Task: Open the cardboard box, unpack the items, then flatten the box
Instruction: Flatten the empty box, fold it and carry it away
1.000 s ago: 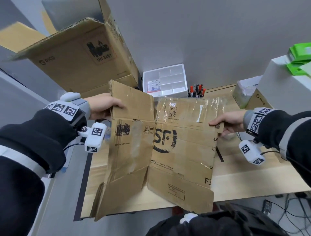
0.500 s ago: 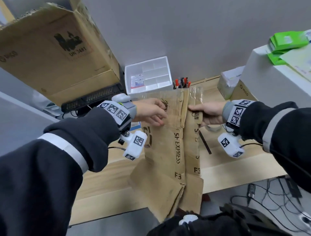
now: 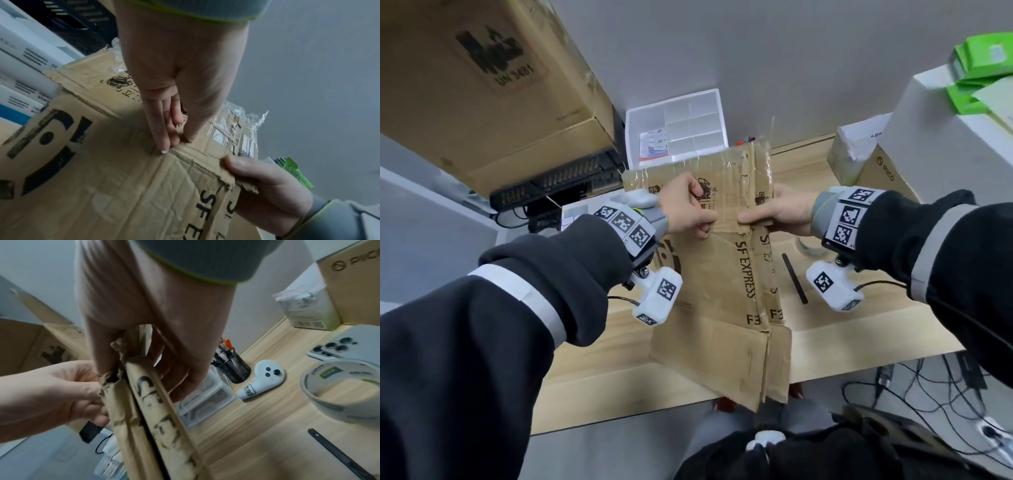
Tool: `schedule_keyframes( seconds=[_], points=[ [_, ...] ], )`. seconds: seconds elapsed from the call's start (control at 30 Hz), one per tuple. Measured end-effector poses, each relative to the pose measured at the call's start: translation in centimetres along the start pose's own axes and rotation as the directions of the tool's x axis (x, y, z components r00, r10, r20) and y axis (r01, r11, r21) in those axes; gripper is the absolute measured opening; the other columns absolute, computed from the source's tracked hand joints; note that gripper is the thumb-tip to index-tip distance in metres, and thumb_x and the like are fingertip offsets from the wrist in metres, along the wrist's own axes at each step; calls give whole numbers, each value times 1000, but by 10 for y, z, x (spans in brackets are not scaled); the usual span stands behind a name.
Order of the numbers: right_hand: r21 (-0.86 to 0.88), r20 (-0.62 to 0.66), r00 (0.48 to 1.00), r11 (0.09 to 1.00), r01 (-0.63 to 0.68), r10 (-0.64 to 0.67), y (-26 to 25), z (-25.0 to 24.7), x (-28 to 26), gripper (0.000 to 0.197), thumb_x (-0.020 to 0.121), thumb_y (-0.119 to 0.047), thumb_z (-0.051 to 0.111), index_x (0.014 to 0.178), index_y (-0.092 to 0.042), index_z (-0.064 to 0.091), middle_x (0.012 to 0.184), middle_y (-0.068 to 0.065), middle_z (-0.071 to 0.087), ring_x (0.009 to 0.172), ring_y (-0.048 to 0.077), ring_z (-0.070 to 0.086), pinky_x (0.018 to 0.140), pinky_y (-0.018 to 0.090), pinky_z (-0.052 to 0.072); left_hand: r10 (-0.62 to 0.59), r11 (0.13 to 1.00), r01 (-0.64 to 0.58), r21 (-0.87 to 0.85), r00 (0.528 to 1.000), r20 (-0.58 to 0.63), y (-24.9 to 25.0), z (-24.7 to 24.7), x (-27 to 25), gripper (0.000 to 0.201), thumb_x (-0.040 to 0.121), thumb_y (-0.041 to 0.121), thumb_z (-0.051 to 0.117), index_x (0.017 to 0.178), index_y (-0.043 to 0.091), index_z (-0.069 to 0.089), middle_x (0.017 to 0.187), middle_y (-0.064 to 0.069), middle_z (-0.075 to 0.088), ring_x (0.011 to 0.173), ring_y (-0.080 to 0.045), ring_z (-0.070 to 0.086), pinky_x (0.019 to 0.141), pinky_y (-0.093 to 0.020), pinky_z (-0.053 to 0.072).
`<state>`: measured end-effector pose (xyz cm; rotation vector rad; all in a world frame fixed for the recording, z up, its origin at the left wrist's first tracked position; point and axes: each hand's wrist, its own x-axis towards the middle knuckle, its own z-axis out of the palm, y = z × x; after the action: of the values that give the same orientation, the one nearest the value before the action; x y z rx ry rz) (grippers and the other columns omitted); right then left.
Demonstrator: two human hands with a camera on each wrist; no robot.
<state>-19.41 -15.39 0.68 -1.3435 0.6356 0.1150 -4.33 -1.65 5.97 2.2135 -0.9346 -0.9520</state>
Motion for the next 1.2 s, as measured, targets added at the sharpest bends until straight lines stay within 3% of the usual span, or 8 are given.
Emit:
schedule_keyframes(
  seconds=[0.17, 0.33, 0.43, 0.57, 0.8, 0.93, 1.07, 1.2],
  points=[
    [-5, -36, 999, 999, 34, -34, -19, 2, 7, 53, 62, -7, 77, 113, -2, 65, 103, 19, 70, 96, 32, 68, 84, 41, 59, 146, 956, -105, 275, 980, -135, 2, -21, -4, 51, 67, 29, 87, 96, 15, 47, 74, 3, 57, 63, -16, 53, 57, -26, 47],
    [-58, 127, 991, 997, 42, -35, -45, 10, 12, 36, 78, 6, 72, 113, 2, 65, 103, 19, 73, 95, 34, 71, 89, 43, 59, 400, 818, -217, 532, 880, -256, 9, -72, -17, 91, 49, 60, 83, 123, 19, 48, 106, 5, 48, 99, -17, 48, 84, -32, 45],
    [-33, 289, 957, 998, 49, -37, -55, 25, 16, 19, 88, 10, 61, 101, -2, 67, 92, 11, 76, 83, 24, 74, 78, 36, 63, 177, 879, -123, 461, 981, -76, 11, -100, -32, 102, 50, 59, 90, 134, 25, 44, 118, 7, 56, 105, -12, 57, 98, -31, 47],
    [-48, 422, 906, 998, 38, -15, -64, 66, 30, 22, 81, -1, 67, 102, -7, 68, 94, 7, 76, 84, 20, 74, 79, 32, 61, -77, 962, 39, 269, 988, 132, -17, -128, -61, 46, 65, 32, 92, 103, 22, 67, 99, 6, 76, 93, -13, 72, 97, -38, 54],
    [-344, 607, 781, 935, 89, 149, -80, 169, 49, 33, 79, -7, 75, 110, -10, 66, 106, 6, 77, 100, 21, 73, 84, 31, 59, -138, 984, 137, -112, 990, -3, -107, -177, -144, 56, 70, 9, 87, 121, 4, 63, 111, -12, 74, 103, -29, 71, 94, -47, 56],
    [-587, 601, 772, 770, 250, 208, -88, 223, 55, 47, 78, 2, 79, 116, -19, 62, 110, -2, 76, 104, 18, 71, 79, 24, 58, -178, 967, 157, -202, 980, -90, -141, -216, -191, 44, 79, -2, 77, 120, 5, 62, 107, -8, 76, 98, -23, 73, 78, -32, 60],
    [-655, 606, 774, 665, 358, 181, -113, 332, 69, 29, 79, -9, 82, 103, -19, 68, 97, -4, 77, 92, 17, 74, 74, 25, 60, -292, 919, 220, -326, 936, -194, -210, -272, -279, 66, 64, 25, 93, 121, 13, 62, 115, -14, 72, 111, -44, 65, 96, -58, 50],
    [-656, 680, 699, 610, 445, 222, -121, 439, 76, 36, 79, -9, 82, 112, -12, 67, 104, 5, 77, 93, 22, 75, 82, 39, 62, -392, 910, 304, -281, 853, -345, -269, -300, -363, 93, 39, 50, 96, 119, 16, 63, 112, -2, 74, 105, -21, 70, 102, -46, 51]
  ],
)
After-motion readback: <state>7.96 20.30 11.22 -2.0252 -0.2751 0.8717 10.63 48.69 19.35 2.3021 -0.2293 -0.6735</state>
